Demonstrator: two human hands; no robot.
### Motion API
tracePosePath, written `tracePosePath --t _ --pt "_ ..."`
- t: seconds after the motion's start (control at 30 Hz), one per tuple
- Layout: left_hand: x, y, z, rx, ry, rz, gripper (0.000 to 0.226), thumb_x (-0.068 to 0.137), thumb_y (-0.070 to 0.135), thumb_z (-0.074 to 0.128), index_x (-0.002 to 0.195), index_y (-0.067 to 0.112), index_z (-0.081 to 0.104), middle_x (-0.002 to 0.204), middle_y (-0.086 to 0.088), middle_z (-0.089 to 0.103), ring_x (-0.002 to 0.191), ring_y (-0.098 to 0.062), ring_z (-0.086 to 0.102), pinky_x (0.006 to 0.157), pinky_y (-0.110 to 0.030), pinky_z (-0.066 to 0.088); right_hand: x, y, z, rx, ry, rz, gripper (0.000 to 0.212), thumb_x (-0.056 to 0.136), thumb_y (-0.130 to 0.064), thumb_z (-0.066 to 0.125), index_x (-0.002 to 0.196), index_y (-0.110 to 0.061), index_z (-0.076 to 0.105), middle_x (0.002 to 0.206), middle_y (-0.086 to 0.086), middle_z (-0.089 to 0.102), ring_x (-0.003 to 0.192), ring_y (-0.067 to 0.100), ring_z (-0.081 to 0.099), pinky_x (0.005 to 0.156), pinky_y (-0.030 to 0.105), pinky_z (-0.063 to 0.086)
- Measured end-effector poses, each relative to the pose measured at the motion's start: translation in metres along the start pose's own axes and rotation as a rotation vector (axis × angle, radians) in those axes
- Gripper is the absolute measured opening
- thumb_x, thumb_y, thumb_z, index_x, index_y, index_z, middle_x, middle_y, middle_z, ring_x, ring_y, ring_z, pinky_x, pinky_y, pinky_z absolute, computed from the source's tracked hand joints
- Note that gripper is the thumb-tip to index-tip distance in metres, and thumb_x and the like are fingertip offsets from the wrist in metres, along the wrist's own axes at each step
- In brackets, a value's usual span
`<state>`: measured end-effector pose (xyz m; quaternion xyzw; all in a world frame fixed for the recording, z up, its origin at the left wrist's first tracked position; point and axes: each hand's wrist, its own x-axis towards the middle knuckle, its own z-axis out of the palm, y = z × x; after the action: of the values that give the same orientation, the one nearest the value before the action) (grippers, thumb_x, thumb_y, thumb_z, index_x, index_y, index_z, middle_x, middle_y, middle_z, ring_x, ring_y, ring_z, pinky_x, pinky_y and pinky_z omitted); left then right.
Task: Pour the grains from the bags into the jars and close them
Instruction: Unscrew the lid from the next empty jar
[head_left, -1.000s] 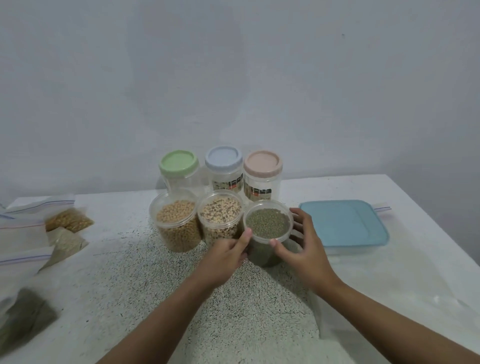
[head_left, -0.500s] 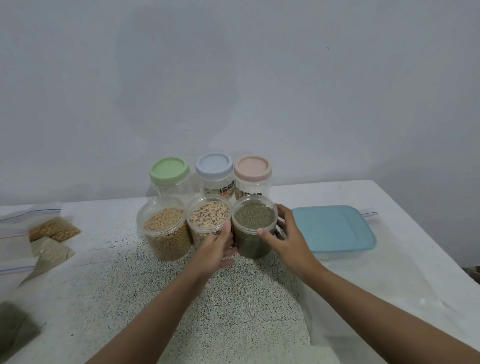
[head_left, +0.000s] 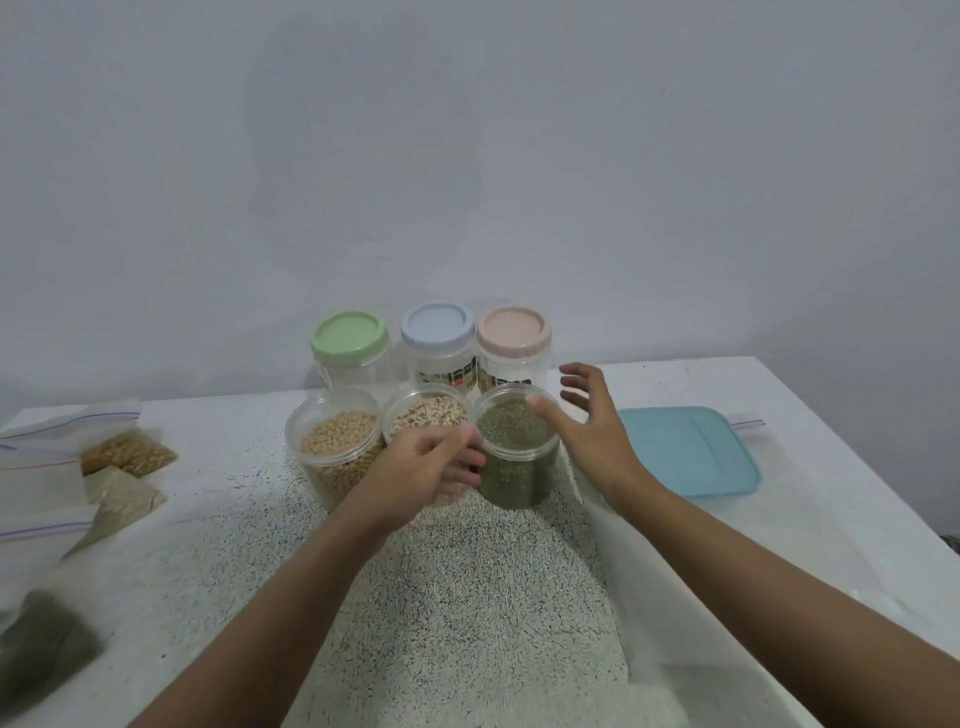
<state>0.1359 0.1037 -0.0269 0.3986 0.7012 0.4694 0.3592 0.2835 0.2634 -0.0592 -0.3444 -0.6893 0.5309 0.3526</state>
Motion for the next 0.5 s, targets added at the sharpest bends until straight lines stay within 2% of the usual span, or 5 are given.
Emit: tracePosePath --t 0.1,0.17,0.23,0.33,0.5 --pt "0.002 0.018 -0.012 0.03 0.11 0.122 0.018 0.101 0.025 0.057 0.104 0.016 0.073 0.089 -0.001 0.076 0.08 -0.018 0.072 0.079 -0.034 0.062 0.026 -0.015 0.005 -0.083 0.028 -0.031 0.064 0.086 -0.047 0.077 0.136 -0.03 0.041 0.143 -0.004 0.044 0.129 0.013 0.046 0.108 0.036 0.042" --pt "0.012 0.028 -0.016 0.0 0.18 0.131 0.016 0.099 0.027 0.06 0.106 0.02 0.073 0.093 0.002 0.074 0.084 -0.017 0.068 0.084 -0.04 0.059 0.046 -0.024 0.008 -0.124 -0.001 -0.017 0.077 0.08 -0.047 0.084 0.139 -0.03 0.037 0.144 -0.003 0.042 0.128 0.015 0.045 0.105 0.036 0.041" --pt "0.027 0.036 -0.017 0.032 0.214 0.132 0.017 0.099 0.034 0.06 0.11 0.027 0.07 0.103 0.008 0.072 0.095 -0.013 0.067 0.089 -0.04 0.057 0.062 -0.027 0.011 -0.141 -0.045 0.019 0.097 0.07 -0.045 0.091 0.145 -0.028 0.033 0.143 -0.002 0.04 0.126 0.016 0.044 0.103 0.034 0.042" --pt "0.055 0.044 -0.016 0.133 0.205 0.163 0.025 0.101 0.039 0.059 0.123 0.03 0.065 0.114 0.011 0.069 0.1 -0.008 0.067 0.093 -0.04 0.057 0.082 -0.025 0.018 -0.147 -0.058 0.03 0.114 0.059 -0.042 0.098 0.149 -0.025 0.029 0.138 0.0 0.044 0.125 0.021 0.05 0.105 0.044 0.049" --pt "0.078 0.042 -0.01 0.172 0.173 0.154 0.034 0.101 0.04 0.058 0.133 0.029 0.059 0.121 0.011 0.066 0.104 -0.012 0.068 0.098 -0.046 0.055 0.086 -0.025 0.023 -0.16 0.0 -0.029 0.091 0.064 -0.038 0.096 0.137 -0.023 0.043 0.123 -0.005 0.059 0.115 0.018 0.059 0.096 0.043 0.055"
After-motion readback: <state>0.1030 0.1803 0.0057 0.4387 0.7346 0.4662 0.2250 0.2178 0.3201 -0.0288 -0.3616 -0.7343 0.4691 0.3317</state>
